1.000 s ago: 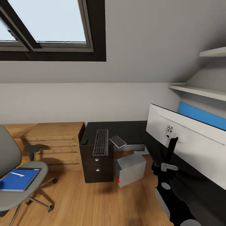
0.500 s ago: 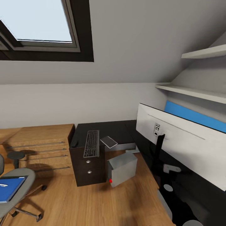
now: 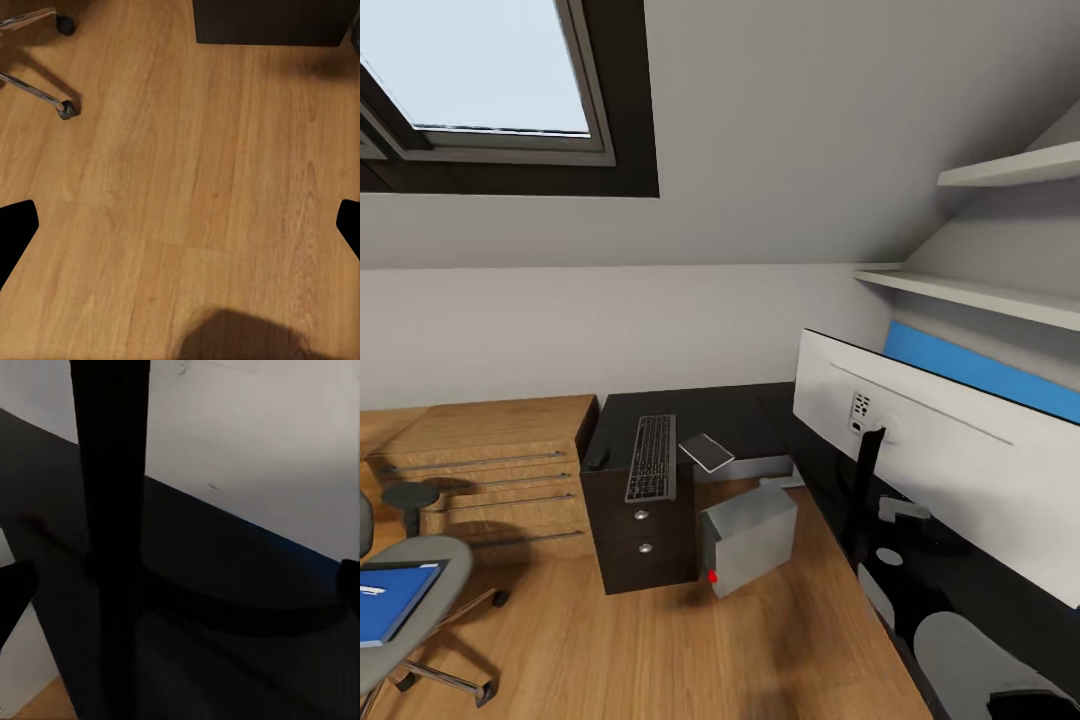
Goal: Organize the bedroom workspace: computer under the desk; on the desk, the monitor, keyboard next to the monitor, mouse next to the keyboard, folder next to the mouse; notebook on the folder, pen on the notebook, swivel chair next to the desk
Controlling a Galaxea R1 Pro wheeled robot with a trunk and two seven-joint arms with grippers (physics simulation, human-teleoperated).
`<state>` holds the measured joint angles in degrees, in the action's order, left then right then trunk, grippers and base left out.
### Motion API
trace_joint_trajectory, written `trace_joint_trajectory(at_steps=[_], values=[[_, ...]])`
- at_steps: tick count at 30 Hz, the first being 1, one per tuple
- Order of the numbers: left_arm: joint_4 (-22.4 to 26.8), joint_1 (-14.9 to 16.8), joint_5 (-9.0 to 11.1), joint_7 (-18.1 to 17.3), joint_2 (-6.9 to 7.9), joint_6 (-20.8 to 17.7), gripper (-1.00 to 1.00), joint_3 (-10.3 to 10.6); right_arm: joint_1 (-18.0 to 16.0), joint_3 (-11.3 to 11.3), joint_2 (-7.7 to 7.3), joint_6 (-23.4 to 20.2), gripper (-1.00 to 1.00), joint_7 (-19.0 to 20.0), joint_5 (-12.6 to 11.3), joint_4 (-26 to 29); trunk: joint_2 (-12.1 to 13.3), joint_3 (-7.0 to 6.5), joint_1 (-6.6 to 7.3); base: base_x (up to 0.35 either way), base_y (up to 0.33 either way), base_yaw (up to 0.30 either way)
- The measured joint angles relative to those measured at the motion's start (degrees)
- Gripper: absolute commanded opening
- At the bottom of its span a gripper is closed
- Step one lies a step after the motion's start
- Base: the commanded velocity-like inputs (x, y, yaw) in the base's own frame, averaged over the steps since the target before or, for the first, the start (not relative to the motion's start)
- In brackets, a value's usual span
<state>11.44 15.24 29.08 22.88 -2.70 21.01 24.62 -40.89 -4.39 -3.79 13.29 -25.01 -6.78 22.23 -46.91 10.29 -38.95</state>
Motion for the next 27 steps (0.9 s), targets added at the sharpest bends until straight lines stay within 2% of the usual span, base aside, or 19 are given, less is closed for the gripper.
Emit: trace_joint_trajectory(at_steps=[2,7,13,23,27], values=[[0.00,0.00,0.00,-0.01,0.03,0.00,1.00,-0.03,-2.62,0.01,-0.02,2.40,1.00,1.21,-0.05,-4.19,0.00,0.00,0.00,0.000,0.000,0.000],[-0.01,0.00,-0.01,-0.01,-0.02,0.00,1.00,0.01,-5.15,0.03,-0.06,4.81,1.00,3.11,-0.08,-8.34,0.00,0.01,0.00,0.000,0.000,0.000],[0.00,0.00,-0.01,-0.01,-0.03,0.00,1.00,0.02,-5.68,0.16,-0.78,5.34,1.00,3.55,-0.71,-9.39,0.00,0.01,0.00,0.000,0.000,0.000],[0.00,0.00,-0.01,-0.01,0.00,0.00,1.00,0.02,-5.81,0.44,-1.15,6.14,1.00,3.83,-5.93,-9.97,0.00,0.01,0.00,0.000,0.000,0.000],[0.00,0.00,-0.01,-0.01,0.02,0.00,1.00,0.02,-5.82,0.46,-1.11,6.28,1.00,3.82,-6.24,-9.98,0.00,0.01,0.00,0.000,0.000,0.000]])
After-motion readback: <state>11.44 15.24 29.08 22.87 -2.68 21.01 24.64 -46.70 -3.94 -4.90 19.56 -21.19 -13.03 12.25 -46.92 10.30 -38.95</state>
